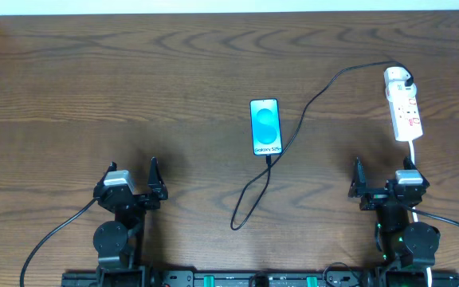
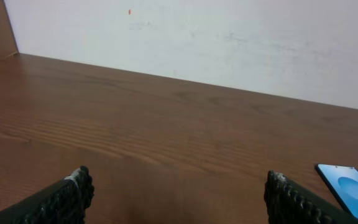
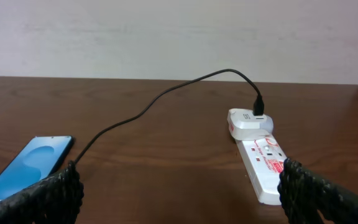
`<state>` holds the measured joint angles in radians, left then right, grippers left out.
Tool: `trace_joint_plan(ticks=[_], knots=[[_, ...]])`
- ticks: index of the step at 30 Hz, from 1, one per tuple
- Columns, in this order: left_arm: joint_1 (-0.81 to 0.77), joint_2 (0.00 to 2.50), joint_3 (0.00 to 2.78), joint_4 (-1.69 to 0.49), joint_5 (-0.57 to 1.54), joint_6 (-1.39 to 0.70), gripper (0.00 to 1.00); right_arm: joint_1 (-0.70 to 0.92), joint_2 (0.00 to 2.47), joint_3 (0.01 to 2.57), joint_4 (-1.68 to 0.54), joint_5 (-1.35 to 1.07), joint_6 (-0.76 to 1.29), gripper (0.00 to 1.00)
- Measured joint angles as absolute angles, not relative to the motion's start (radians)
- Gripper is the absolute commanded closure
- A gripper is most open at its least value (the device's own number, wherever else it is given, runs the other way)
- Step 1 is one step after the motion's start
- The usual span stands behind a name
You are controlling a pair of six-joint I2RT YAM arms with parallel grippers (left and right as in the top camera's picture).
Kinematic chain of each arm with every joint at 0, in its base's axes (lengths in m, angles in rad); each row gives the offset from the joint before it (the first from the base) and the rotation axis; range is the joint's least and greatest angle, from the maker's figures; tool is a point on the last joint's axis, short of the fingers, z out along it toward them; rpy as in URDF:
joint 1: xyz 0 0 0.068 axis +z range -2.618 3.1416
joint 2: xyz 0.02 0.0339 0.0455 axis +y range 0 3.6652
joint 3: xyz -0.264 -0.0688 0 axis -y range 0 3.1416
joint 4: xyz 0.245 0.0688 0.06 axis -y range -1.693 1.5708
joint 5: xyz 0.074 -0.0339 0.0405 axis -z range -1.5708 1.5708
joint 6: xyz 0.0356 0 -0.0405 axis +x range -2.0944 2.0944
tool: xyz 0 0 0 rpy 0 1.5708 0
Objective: Plug charger to phone and switch on socket
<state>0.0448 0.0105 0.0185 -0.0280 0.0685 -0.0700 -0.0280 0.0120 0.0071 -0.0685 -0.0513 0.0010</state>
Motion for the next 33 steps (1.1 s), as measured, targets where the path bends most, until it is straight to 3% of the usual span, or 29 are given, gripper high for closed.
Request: trace_joint_plan(ticks=[33], knots=[[0.045, 0.010, 0.019, -0.028, 0.068, -0.070, 0.10, -0.002, 0.012, 0.007, -0.070, -0.025, 0.045, 0.01]])
